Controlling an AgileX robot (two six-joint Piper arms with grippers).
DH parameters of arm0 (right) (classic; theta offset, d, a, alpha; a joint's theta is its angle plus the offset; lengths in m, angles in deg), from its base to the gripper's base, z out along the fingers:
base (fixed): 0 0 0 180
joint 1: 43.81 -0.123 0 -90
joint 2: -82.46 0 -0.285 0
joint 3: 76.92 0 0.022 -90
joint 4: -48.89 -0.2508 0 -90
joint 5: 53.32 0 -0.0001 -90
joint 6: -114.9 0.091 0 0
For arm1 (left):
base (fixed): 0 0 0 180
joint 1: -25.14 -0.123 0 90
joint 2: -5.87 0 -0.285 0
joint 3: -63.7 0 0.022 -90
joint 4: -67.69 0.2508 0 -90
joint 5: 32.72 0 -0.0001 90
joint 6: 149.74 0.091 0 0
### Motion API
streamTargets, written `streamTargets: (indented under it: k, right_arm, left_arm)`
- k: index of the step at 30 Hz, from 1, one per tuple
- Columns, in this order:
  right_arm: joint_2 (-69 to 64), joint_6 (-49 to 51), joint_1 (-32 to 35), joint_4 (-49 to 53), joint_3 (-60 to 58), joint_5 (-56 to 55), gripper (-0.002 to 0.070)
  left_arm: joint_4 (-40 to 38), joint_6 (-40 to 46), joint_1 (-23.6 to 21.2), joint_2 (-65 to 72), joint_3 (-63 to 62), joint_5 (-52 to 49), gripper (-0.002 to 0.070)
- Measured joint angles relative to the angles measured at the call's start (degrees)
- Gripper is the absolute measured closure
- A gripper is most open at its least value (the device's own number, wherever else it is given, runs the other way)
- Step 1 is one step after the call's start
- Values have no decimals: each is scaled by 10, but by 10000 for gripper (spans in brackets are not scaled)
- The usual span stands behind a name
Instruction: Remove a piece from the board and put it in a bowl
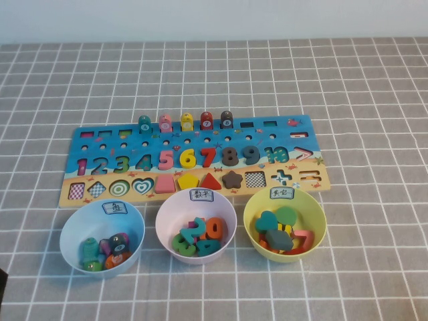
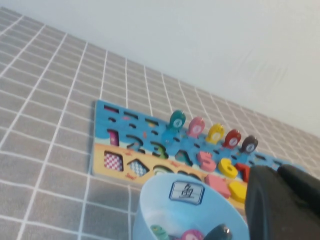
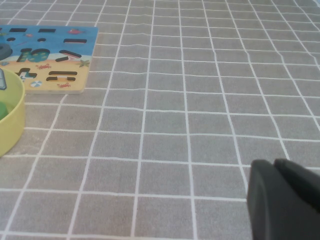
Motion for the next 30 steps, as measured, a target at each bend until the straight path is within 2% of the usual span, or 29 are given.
streamTargets:
  k: [7, 11, 18, 30]
  right_arm:
    - [0, 0, 0, 0, 0, 0, 694]
    - [0, 0, 0, 0, 0, 0, 694]
    - [0, 0, 0, 0, 0, 0, 694]
    - [0, 0, 0, 0, 0, 0, 694]
  left_arm:
    - [-7, -7, 0, 0, 0, 15, 676]
    - [-7, -18, 0, 24, -49, -25, 676]
    - [17, -16, 0, 221, -225, -126, 676]
    - [29, 140, 0, 591, -534, -366, 676]
